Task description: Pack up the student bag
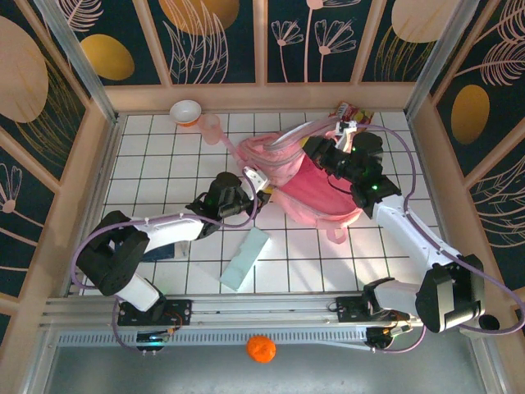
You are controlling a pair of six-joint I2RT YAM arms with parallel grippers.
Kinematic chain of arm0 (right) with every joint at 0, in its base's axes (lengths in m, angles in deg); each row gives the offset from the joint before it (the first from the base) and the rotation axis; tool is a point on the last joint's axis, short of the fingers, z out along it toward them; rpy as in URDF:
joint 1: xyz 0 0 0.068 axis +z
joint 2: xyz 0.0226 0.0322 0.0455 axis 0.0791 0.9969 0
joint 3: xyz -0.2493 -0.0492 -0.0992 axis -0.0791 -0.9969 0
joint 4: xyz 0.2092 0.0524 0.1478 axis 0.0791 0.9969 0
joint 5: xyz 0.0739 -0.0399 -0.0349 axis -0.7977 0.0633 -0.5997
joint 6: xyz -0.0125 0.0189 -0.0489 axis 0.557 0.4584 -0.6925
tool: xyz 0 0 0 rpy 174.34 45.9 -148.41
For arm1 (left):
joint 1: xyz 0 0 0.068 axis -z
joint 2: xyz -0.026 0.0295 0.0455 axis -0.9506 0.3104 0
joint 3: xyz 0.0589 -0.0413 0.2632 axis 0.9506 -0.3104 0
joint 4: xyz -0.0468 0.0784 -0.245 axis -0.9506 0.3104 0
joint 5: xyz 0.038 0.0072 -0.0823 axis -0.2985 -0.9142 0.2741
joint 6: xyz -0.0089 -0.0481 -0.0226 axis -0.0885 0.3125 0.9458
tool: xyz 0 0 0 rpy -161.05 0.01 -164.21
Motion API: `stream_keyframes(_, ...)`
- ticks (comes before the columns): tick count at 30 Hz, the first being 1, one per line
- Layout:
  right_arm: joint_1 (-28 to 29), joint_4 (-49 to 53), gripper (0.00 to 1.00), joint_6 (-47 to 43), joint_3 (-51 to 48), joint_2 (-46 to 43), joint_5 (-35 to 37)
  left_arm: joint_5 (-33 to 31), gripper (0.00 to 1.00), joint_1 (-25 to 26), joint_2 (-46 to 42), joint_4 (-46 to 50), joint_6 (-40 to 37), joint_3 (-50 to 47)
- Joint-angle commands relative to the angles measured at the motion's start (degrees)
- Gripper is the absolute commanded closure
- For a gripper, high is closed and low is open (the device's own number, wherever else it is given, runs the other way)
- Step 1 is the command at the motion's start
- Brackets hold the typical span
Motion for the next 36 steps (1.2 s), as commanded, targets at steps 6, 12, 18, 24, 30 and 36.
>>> stream_keyframes(6,0.0,-3.4,1.0,-3.0,7.4,-4.3,-2.9,-16.0,1.0,-4.7,2.4,7.3,4.8,3.5)
stream_keyframes(12,0.0,-1.1,1.0,-3.3,7.7,-7.0,-2.2,-18.2,1.0,-11.2,6.5,7.6,6.6,7.3)
stream_keyframes(18,0.0,-1.7,1.0,-4.5,5.7,-6.9,2.8,-15.0,0.93,-12.7,11.2,7.1,5.2,13.6)
stream_keyframes(24,-1.2,-2.4,1.0,-6.3,3.0,-3.0,5.0,-10.1,0.49,-12.7,9.0,8.1,9.8,14.8)
stream_keyframes(30,-0.8,-8.5,1.0,-3.4,-2.5,-3.6,11.8,-10.2,0.34,-12.7,3.3,12.9,14.9,12.9)
stream_keyframes(36,-0.3,-10.4,1.0,-3.5,-7.8,-4.1,20.4,-18.0,0.23,-13.4,-0.7,19.6,26.3,11.3)
